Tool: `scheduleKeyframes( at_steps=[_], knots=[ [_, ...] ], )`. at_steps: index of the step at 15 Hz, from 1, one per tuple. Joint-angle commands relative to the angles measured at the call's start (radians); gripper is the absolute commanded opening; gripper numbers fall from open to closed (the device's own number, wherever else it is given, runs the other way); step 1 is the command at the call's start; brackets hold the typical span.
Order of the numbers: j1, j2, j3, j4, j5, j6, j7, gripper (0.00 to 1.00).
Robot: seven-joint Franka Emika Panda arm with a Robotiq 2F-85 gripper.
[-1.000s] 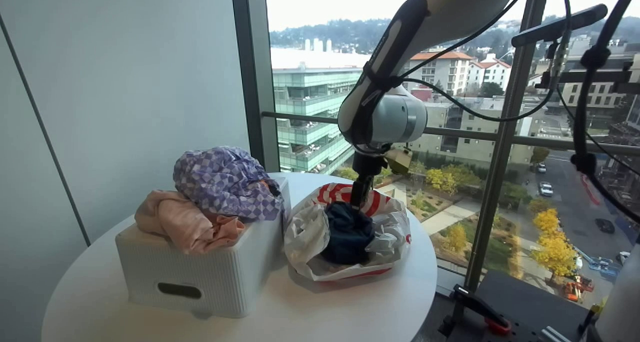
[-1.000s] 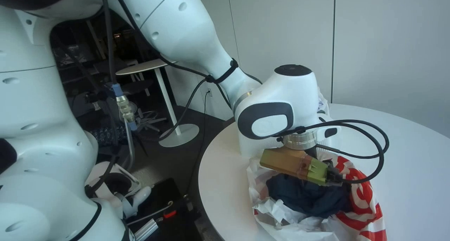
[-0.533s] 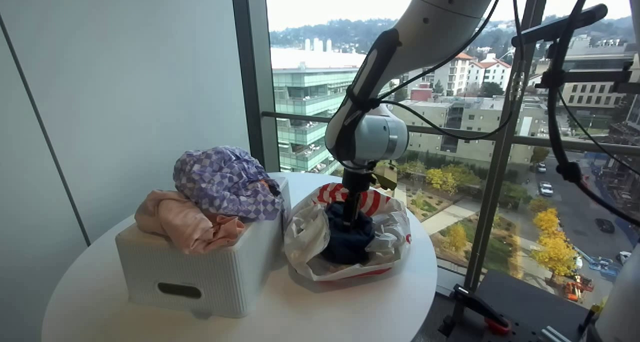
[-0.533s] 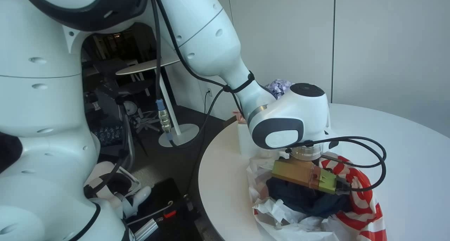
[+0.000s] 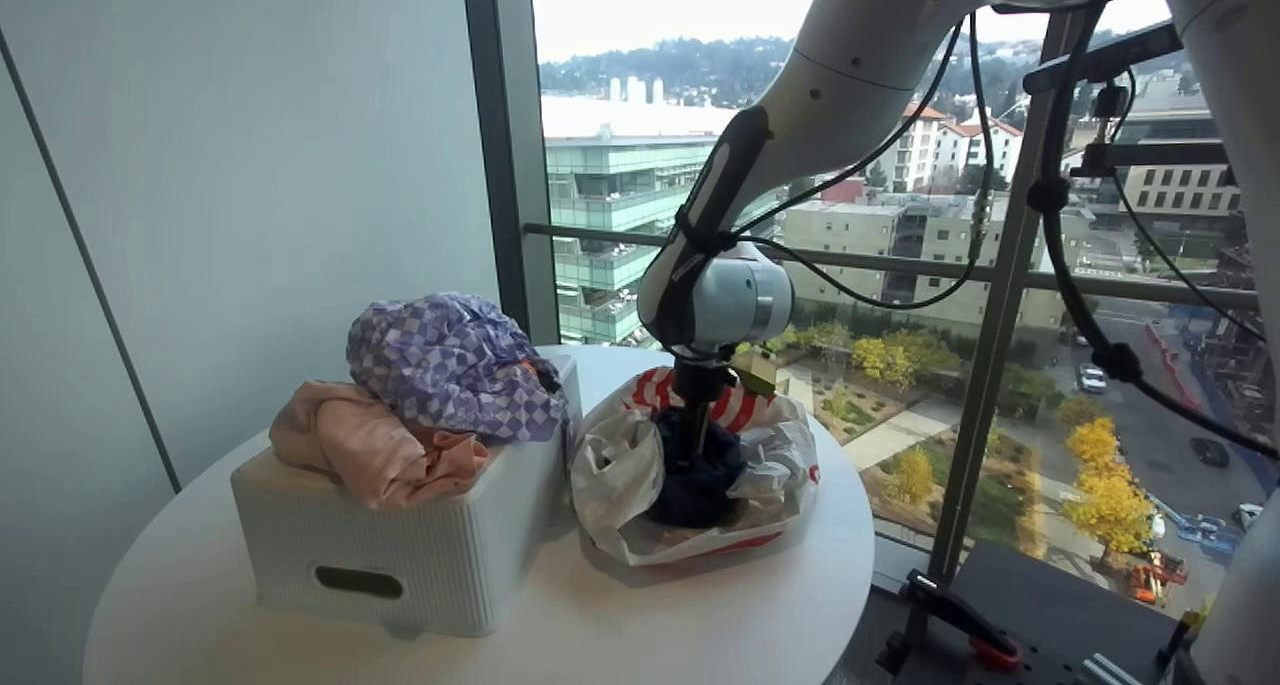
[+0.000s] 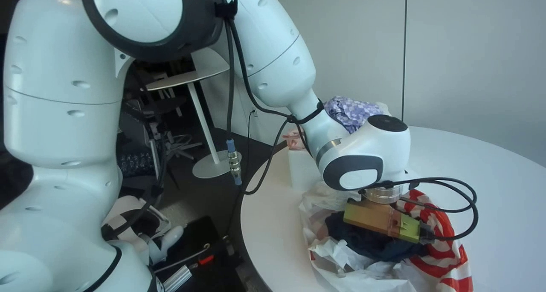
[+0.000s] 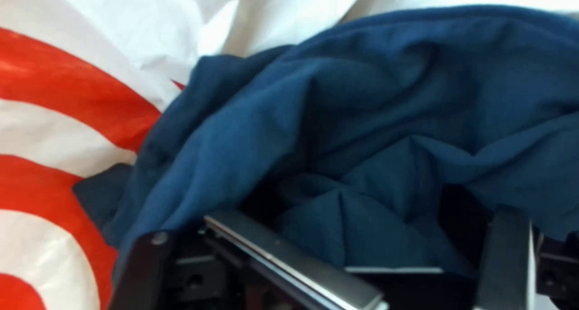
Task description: Put the clothes in the bag on top of the basket
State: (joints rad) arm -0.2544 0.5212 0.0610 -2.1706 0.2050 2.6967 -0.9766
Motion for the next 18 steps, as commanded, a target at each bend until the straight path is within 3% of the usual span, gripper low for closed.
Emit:
scheduleKeyframes(
  at_steps=[1,8,11,14,18],
  knots=[
    [-0.018,0.027,0.02,0.04,-0.031,-0.007,0.018,0.66],
    [-0.029,0.004,0.028,0.032,-0.02,-0.039,0.034,0.15],
    [-0.055,-0.055,0.062,-0.012,0.011,-0.045,0.008,0.1],
    [-0.09,-0.132,0.1,-0.064,0.055,-0.026,-0.015,0.13],
    [-0.128,-0.261,0.134,-0.126,0.184,-0.002,-0.059,0.13]
  ],
)
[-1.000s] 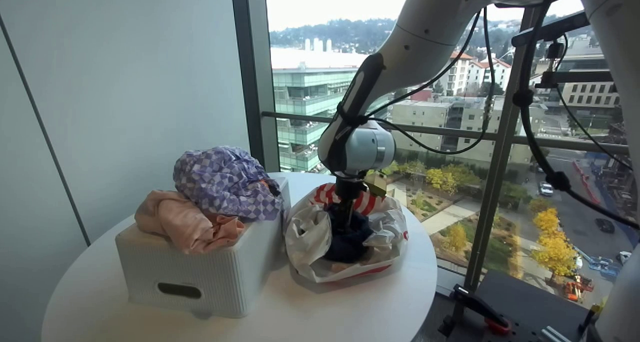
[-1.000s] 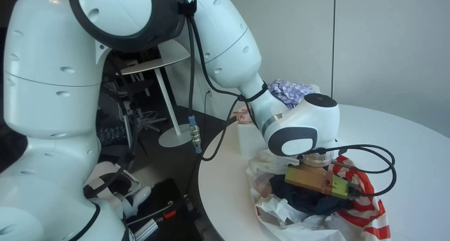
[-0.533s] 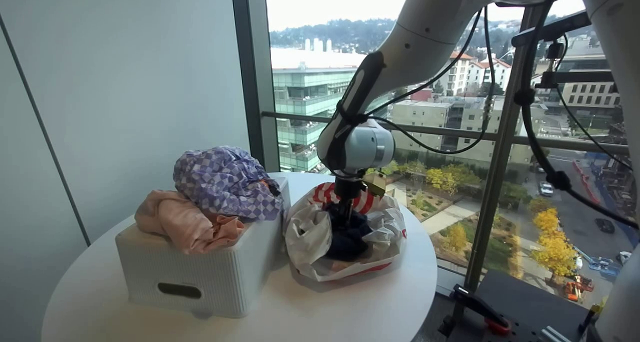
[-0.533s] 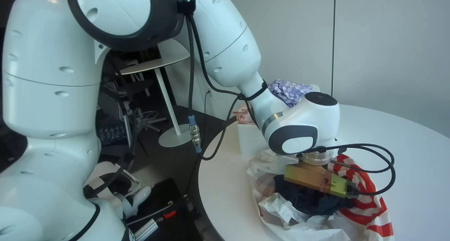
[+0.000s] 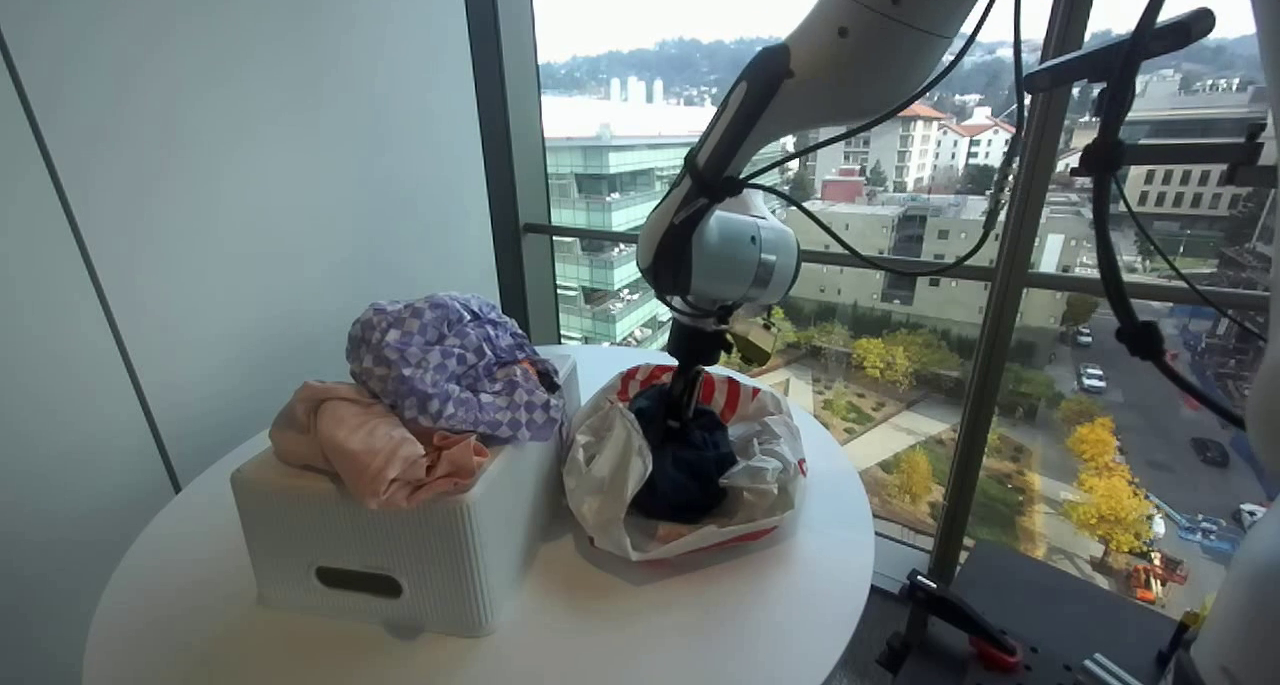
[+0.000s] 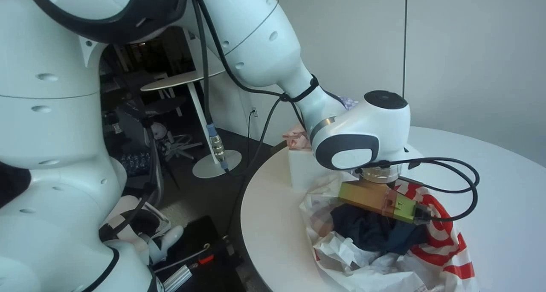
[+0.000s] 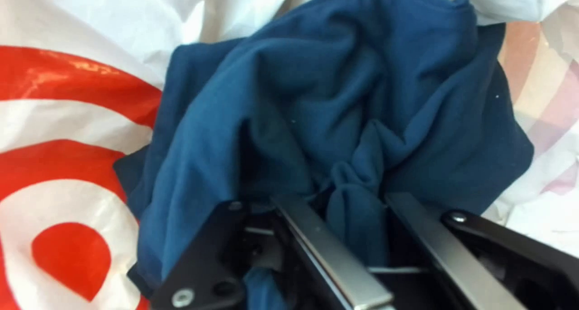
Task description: Put the clothes in the bag on top of the basket
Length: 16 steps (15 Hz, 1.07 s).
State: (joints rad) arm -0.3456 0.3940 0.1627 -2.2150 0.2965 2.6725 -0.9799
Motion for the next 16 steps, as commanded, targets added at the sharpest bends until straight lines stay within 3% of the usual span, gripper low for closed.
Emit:
scheduleKeyframes(
  at_steps=[1,5,6,10,16],
  knots=[
    [-0.033,-0.169,0.029,-0.095,0.128,0.025,-0.064,0.13],
    [0.016,-0.356,-0.007,-0.184,0.259,0.115,-0.141,0.13],
    [-0.014,-0.398,0.029,-0.207,0.254,0.145,-0.14,0.12],
    [0.022,-0.618,0.052,-0.323,0.27,0.247,-0.135,0.11],
    [0.133,-0.9,0.088,-0.409,0.317,0.346,-0.119,0.11]
  ],
)
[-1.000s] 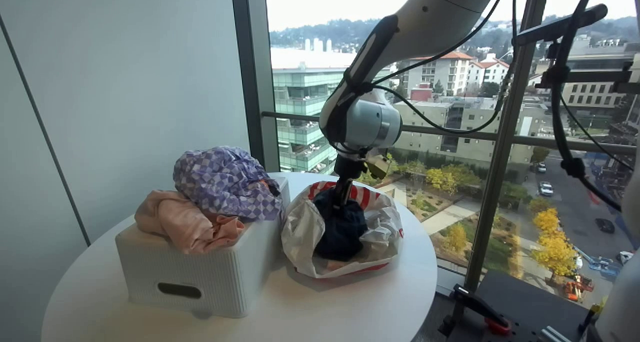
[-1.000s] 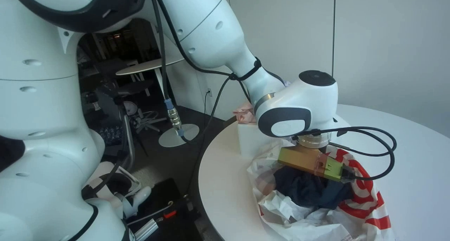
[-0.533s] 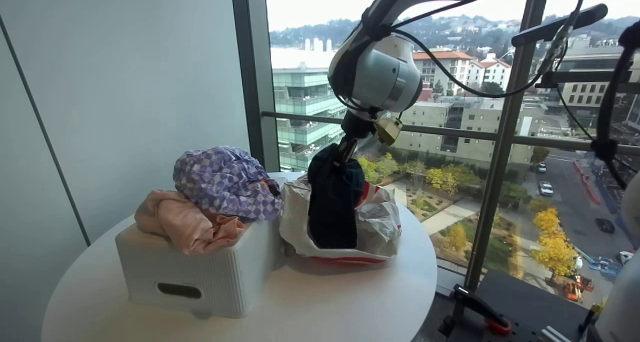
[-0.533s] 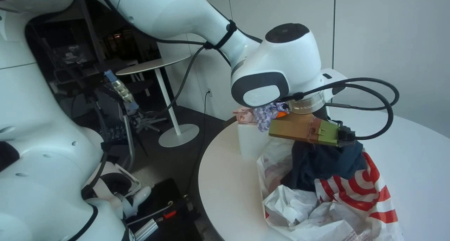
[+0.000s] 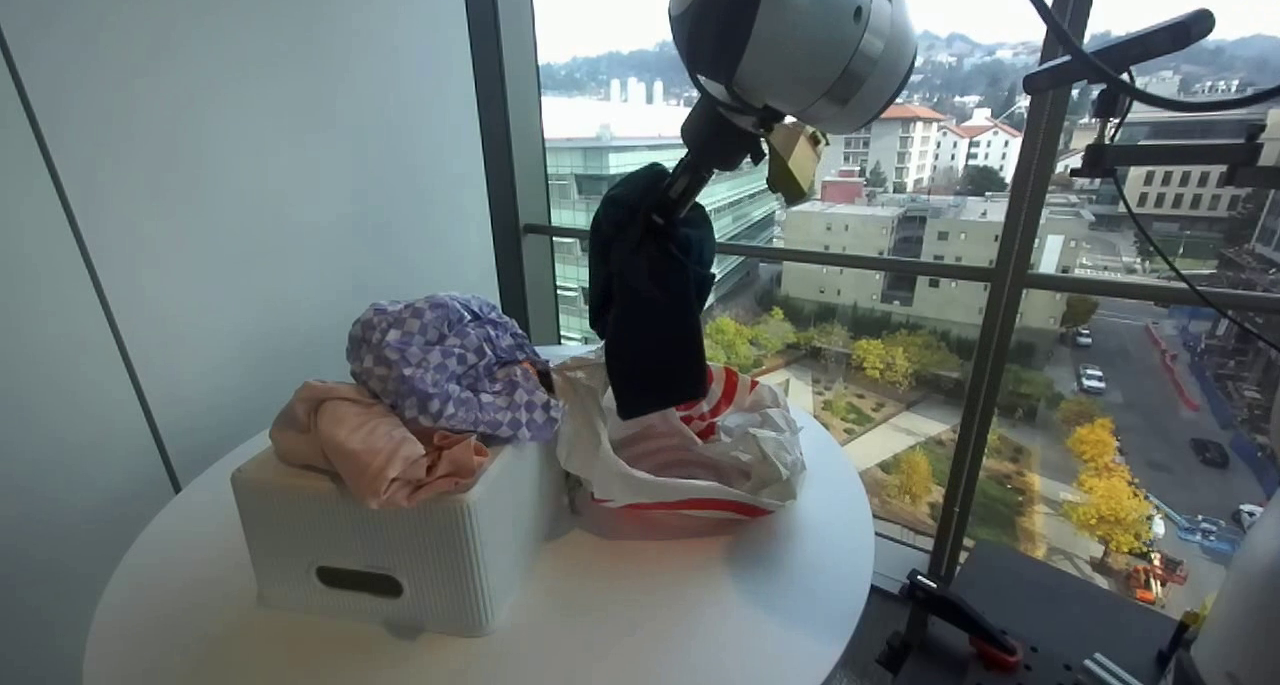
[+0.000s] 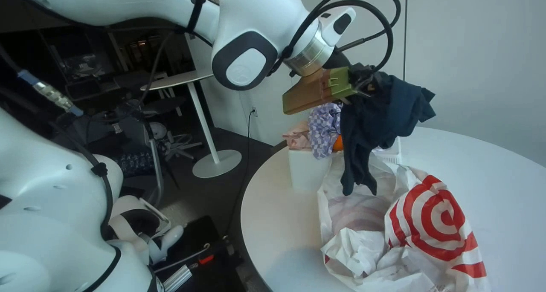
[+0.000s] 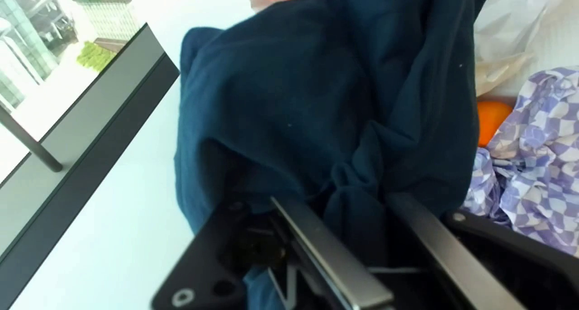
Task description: Put the clothes in the bag on top of the basket
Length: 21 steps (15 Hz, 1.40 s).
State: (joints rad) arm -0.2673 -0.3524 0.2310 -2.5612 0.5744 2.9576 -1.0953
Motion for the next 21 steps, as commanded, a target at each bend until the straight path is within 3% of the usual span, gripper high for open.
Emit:
scheduleKeyframes(
  at_steps=[1,3,4,5,6,8,9,12,15,21],
  knots=[
    [0.067,-0.177,0.043,-0.062,0.031,0.089,0.012,0.11],
    [0.084,-0.199,0.1,-0.049,0.009,0.152,0.029,0.13],
    [0.171,-0.179,0.04,-0.049,-0.189,0.226,0.186,0.13],
    [0.139,-0.155,0.094,-0.029,-0.25,0.282,0.236,0.14],
    [0.042,-0.13,0.219,0.003,-0.18,0.323,0.191,0.14],
    [-0.057,-0.056,0.346,0.039,-0.226,0.434,0.225,0.14],
    [-0.145,-0.02,0.433,0.063,-0.227,0.486,0.226,0.14],
    [-0.357,0.05,0.632,0.134,-0.183,0.536,0.157,0.13],
    [-0.585,0.096,0.841,0.212,-0.182,0.479,0.169,0.14],
    [-0.856,0.178,1.128,0.285,-0.228,0.305,0.215,0.14]
  ],
)
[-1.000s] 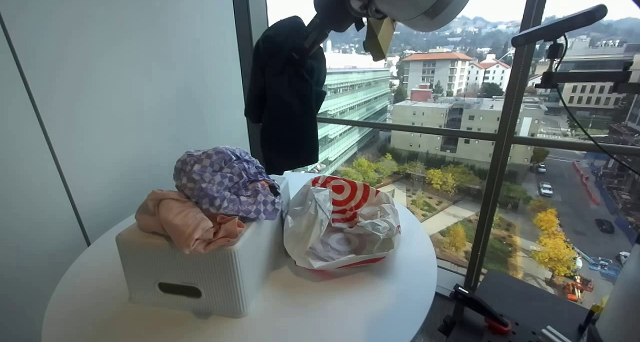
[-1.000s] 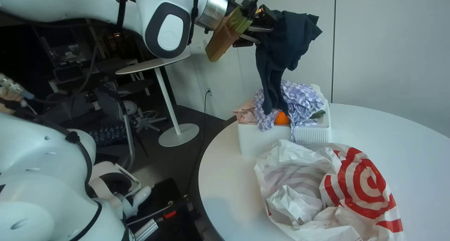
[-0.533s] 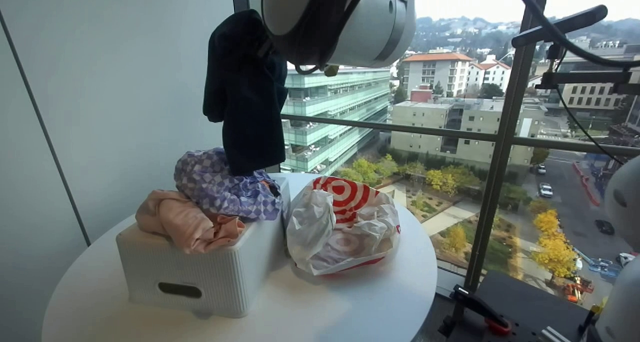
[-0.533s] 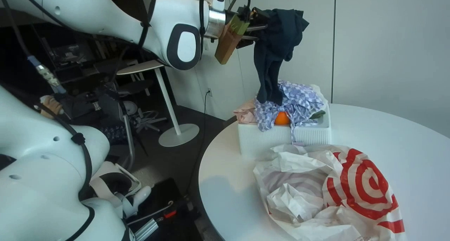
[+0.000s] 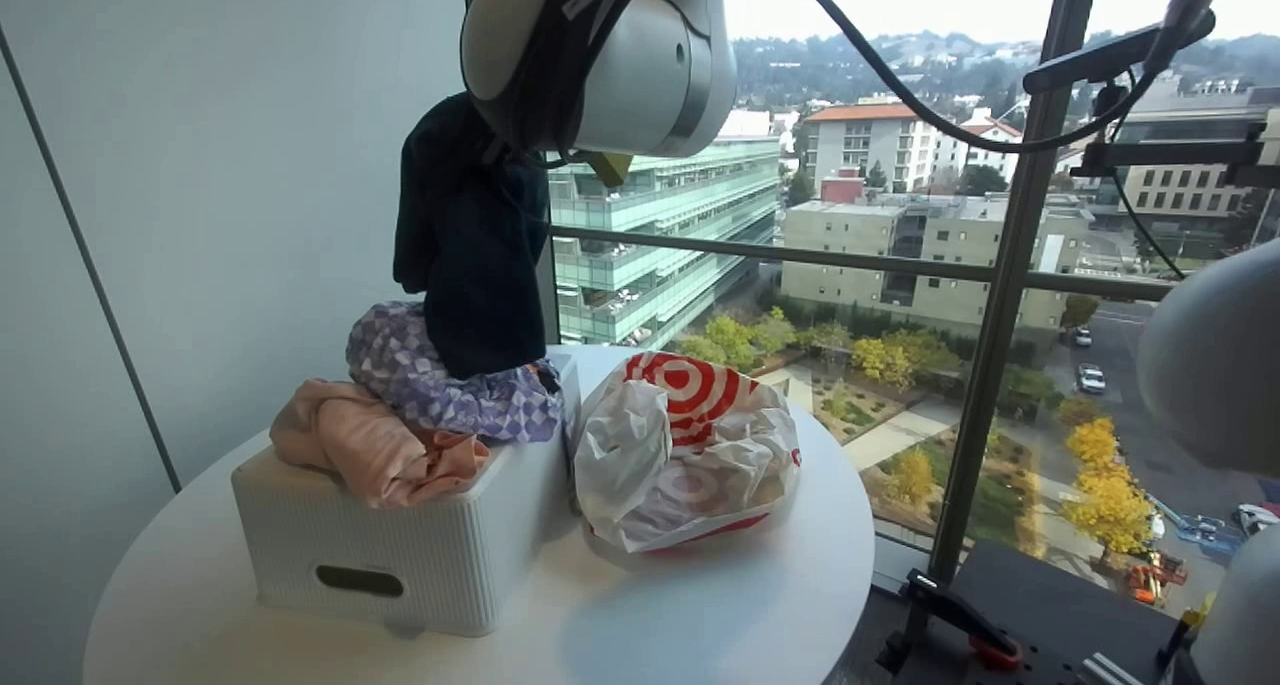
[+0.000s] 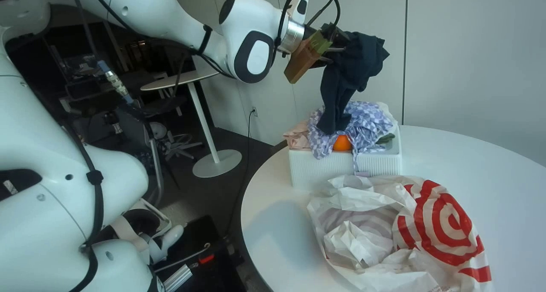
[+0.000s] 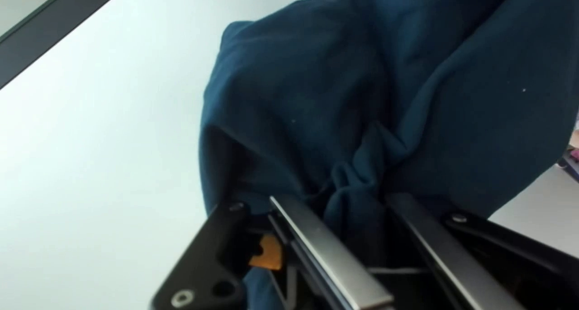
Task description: Put the clothes in the bag on top of the basket
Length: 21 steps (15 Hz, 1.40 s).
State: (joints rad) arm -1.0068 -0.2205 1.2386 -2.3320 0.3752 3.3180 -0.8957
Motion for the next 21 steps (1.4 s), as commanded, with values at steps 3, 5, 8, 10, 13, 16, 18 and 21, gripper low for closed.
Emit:
scheduleKeyframes(
  at_steps=[3,5,8,10,13,16,18,21],
  knots=[
    [-0.208,0.118,0.229,0.072,-0.051,-0.123,0.017,0.15],
    [-0.256,0.16,0.285,0.077,-0.061,-0.172,0.014,0.15],
    [-0.306,0.222,0.337,0.075,-0.069,-0.248,0.008,0.14],
    [-0.318,0.26,0.341,0.076,-0.069,-0.301,0.003,0.15],
    [-0.253,0.317,0.263,0.082,-0.117,-0.366,0.022,0.4],
    [-0.171,0.372,0.178,0.095,-0.158,-0.411,0.051,0.51],
    [-0.133,0.398,0.146,0.113,-0.166,-0.437,0.056,0.67],
    [-0.079,0.403,0.098,0.132,-0.168,-0.447,0.079,0.89]
  ],
)
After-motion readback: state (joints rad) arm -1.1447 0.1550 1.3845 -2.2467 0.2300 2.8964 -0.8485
